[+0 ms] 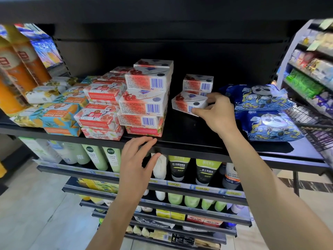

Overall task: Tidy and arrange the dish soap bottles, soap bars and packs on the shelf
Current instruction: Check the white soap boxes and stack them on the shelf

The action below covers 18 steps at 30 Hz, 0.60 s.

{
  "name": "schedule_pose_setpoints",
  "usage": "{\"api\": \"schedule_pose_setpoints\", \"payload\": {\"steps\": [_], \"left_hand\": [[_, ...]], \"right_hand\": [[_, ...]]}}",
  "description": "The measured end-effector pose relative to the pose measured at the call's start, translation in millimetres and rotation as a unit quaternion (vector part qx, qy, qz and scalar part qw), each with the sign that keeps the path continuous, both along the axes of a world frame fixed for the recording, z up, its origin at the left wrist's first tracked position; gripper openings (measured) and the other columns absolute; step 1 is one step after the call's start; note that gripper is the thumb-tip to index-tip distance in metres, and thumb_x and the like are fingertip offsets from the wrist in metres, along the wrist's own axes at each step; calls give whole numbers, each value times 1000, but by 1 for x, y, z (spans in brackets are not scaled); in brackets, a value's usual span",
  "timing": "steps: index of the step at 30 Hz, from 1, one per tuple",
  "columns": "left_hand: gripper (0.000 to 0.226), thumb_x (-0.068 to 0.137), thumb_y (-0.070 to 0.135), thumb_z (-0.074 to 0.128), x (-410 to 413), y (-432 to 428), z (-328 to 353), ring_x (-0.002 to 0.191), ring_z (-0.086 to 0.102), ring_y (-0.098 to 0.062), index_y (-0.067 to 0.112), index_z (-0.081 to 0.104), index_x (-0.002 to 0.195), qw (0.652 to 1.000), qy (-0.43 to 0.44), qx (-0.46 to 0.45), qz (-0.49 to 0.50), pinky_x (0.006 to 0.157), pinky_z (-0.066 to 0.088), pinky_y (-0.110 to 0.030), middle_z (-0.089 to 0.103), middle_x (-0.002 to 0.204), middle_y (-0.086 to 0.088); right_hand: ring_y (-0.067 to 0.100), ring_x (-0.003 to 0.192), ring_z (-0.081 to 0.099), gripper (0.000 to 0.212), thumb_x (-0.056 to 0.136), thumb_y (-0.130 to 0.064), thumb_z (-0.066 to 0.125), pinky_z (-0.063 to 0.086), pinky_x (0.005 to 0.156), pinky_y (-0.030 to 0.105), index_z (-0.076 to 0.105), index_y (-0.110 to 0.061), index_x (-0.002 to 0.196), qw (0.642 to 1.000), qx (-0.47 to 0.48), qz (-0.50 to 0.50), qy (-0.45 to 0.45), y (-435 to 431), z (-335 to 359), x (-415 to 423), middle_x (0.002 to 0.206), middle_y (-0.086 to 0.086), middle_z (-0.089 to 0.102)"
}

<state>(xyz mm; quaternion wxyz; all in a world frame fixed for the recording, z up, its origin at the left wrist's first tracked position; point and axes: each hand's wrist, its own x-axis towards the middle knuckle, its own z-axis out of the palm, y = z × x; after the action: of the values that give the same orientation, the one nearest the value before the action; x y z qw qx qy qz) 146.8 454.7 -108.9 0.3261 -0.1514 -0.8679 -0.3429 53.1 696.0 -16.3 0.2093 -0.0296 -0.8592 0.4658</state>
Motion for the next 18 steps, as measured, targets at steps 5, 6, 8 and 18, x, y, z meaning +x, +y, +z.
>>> {"api": "schedule_pose_setpoints", "payload": {"steps": [5, 6, 8, 18], "left_hand": [[41, 91, 18, 76, 2, 0, 1, 128, 48, -17, 14, 67, 132, 1000, -15, -3, 1, 112, 38, -38, 60, 130, 4], [42, 91, 19, 76, 3, 0, 2, 129, 48, -18, 14, 67, 132, 1000, -21, -6, 0, 113, 37, -37, 60, 130, 4], [44, 91, 26, 74, 7, 1, 7, 130, 47, -16, 14, 67, 133, 999, -41, -1, -9, 114, 35, -31, 59, 130, 7], [48, 90, 42, 70, 48, 24, 60, 118, 67, -8, 32, 59, 135, 904, -220, 333, -153, 97, 54, -24, 71, 126, 11]], "right_hand": [[20, 93, 65, 69, 71, -35, 92, 56, 86, 37, 63, -16, 130, 993, 85, -56, 54, -8, 1, 48, 117, 4, 62], [17, 90, 65, 68, 72, -35, 92, 56, 84, 34, 62, -18, 130, 993, 80, -58, 65, -9, 3, 63, 117, 2, 61], [8, 84, 64, 65, 73, -33, 92, 54, 80, 26, 62, -22, 130, 995, 42, -51, 74, -8, 3, 92, 115, -1, 61], [23, 97, 63, 70, 74, 7, 85, 54, 90, 30, 60, -24, 131, 968, -168, 169, 73, 2, -35, 153, 125, 7, 61]]}}
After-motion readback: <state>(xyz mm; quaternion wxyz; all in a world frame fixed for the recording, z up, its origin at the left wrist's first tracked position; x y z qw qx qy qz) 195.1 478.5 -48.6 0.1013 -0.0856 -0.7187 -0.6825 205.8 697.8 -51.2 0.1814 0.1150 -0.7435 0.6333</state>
